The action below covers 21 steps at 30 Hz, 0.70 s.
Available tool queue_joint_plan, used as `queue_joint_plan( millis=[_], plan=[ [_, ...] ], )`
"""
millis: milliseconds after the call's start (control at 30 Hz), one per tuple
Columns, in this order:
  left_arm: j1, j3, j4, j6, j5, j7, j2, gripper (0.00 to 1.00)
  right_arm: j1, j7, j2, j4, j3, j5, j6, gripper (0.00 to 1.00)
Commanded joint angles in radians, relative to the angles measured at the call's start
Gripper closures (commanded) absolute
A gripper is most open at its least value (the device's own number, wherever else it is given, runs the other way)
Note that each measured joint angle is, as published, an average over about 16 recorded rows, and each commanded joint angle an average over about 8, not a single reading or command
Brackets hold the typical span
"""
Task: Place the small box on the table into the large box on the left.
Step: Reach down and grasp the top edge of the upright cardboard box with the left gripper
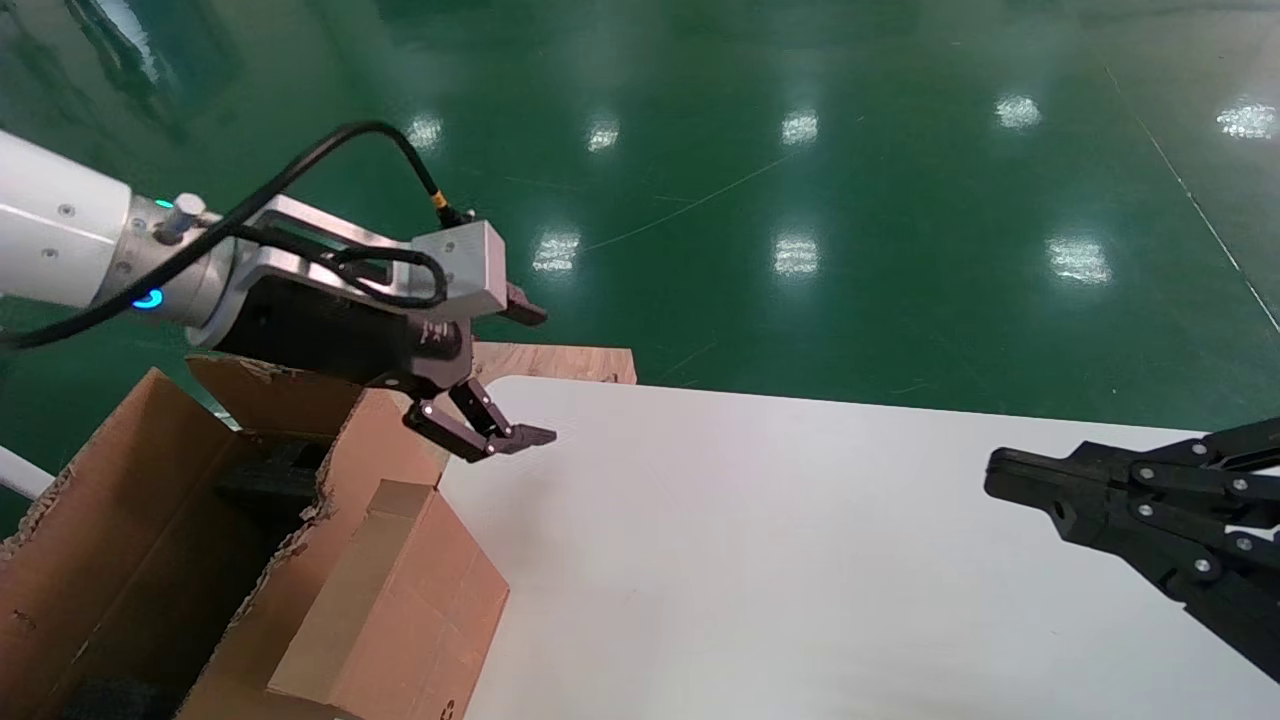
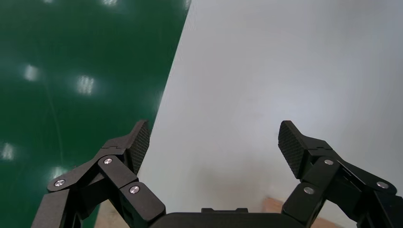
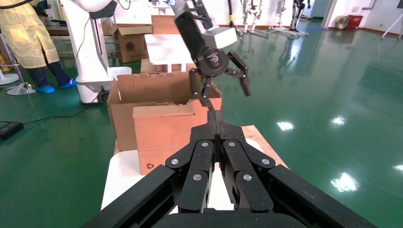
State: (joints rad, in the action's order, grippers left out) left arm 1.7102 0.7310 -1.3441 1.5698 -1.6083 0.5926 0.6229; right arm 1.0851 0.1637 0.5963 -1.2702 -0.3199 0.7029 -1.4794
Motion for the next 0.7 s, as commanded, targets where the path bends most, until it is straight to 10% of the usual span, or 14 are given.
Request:
queue_joint_plan(
  millis=[33,700],
  plan=[
    [0.009,0.017,0.005,-0.001,-0.022,0.011,0.008,0.0,0.0,0.0,0.0,0.0,0.0,0.0,0.0,1.0],
    [0.265,0.579,0.007,0.017,-0.187,0.503,0.143,0.0,0.0,0.0,0.0,0.0,-0.001,0.0,0.0,1.0]
  ],
)
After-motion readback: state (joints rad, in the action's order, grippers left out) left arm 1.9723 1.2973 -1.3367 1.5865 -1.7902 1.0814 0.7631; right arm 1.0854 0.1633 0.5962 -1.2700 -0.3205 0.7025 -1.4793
